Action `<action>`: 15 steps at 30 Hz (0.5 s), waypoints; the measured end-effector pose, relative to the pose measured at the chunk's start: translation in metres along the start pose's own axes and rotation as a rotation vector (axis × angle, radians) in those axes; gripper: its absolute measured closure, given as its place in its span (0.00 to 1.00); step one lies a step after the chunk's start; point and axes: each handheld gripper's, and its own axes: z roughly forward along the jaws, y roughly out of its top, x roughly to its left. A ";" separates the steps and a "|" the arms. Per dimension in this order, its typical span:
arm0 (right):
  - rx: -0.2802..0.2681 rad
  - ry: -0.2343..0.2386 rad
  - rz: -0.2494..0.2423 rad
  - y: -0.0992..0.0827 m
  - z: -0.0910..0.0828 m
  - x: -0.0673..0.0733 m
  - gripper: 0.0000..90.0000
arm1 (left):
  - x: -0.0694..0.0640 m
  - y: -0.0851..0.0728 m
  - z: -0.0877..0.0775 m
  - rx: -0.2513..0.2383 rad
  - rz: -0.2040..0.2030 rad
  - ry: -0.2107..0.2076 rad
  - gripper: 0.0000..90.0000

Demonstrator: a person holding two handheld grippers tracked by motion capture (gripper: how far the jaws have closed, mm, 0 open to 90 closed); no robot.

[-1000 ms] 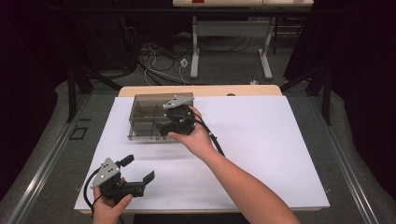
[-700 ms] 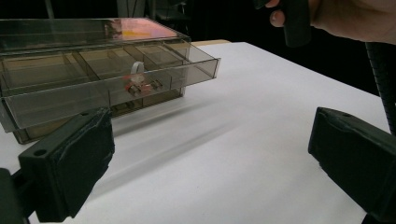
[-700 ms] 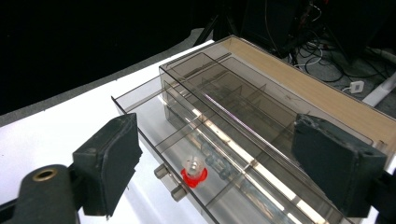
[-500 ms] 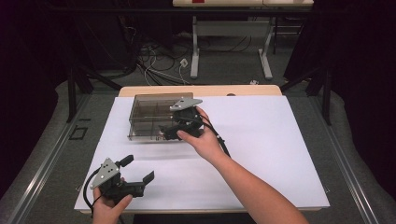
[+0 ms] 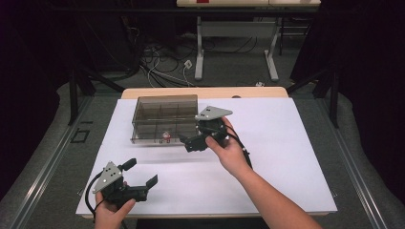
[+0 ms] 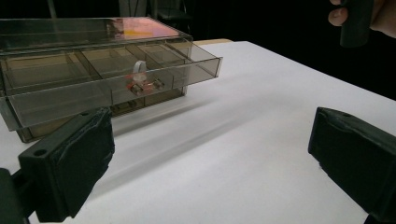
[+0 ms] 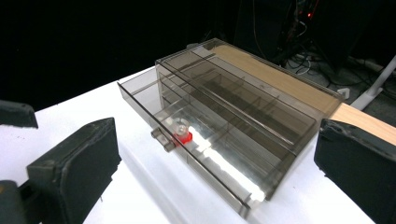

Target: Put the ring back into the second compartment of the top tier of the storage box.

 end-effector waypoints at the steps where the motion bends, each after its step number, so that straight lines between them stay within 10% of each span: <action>1: -0.003 -0.001 0.003 -0.003 -0.004 -0.001 0.00 | 0.000 0.000 0.000 0.000 0.000 0.000 0.00; 15: -0.035 -0.038 0.055 -0.049 -0.043 -0.013 0.00 | 0.000 0.000 0.000 -0.004 0.000 0.001 0.00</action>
